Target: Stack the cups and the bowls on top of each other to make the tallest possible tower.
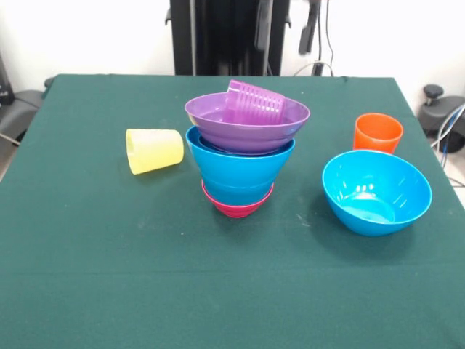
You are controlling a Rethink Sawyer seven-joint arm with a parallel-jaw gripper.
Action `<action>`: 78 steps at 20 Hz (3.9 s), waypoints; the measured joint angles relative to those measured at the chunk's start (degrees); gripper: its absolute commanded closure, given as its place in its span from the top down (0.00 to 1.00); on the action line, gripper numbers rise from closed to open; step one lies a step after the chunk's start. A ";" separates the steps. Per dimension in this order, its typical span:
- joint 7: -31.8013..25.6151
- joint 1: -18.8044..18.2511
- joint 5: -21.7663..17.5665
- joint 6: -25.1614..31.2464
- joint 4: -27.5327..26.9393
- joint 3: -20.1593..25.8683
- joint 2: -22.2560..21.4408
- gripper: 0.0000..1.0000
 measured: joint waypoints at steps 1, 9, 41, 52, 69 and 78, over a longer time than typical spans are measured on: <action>0.00 0.06 0.32 1.12 0.00 -0.15 -0.94 1.00; 0.00 2.09 1.60 7.44 -1.21 -2.03 -6.53 1.00; 5.36 10.78 4.74 -1.07 -9.36 -6.49 9.29 1.00; 5.36 11.58 4.93 -4.65 -12.67 -8.15 17.28 1.00; 5.78 19.57 10.10 -0.91 -14.50 -12.47 16.43 1.00; 5.78 19.10 10.95 1.91 -14.84 -12.90 12.37 1.00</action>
